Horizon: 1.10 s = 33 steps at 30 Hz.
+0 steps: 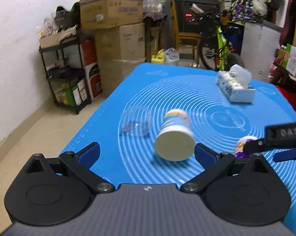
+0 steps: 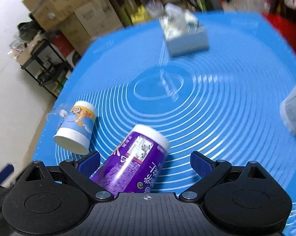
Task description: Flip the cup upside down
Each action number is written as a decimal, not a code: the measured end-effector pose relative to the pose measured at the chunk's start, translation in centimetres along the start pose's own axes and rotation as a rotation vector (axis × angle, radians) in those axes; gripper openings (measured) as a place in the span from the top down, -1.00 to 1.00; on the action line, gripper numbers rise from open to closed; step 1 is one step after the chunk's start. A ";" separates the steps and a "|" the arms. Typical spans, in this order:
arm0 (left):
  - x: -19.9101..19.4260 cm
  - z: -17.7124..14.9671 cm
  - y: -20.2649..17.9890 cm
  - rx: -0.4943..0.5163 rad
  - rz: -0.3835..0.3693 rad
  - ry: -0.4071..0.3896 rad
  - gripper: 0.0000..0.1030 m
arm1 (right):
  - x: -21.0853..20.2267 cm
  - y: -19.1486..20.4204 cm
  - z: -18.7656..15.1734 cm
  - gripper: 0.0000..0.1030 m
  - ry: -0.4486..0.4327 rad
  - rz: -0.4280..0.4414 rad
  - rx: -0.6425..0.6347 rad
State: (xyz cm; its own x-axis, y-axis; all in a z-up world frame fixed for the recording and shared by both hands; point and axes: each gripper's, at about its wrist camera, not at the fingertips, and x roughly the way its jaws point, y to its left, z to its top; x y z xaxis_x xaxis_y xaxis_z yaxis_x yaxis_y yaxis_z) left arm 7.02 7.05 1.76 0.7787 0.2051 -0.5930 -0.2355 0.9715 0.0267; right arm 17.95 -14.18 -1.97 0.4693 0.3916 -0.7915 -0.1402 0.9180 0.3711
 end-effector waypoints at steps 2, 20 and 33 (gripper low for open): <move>0.7 -0.2 0.3 -0.002 0.002 0.016 -0.96 | 1.6 0.7 0.1 -0.90 0.038 0.000 0.006; 1.1 -1.2 0.0 -0.012 -0.064 0.032 -0.96 | -0.7 0.5 -0.9 -0.48 -0.056 0.109 0.007; -0.1 -2.1 -2.5 0.002 -0.104 0.017 -0.96 | -5.8 1.1 -5.7 -0.36 -0.541 -0.216 -0.424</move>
State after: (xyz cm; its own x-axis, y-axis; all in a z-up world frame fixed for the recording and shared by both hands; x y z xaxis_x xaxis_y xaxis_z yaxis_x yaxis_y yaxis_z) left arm 6.35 4.34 0.04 0.7889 0.1013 -0.6061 -0.1529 0.9877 -0.0339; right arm 10.14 -15.12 0.26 0.8757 0.2131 -0.4333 -0.2703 0.9599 -0.0741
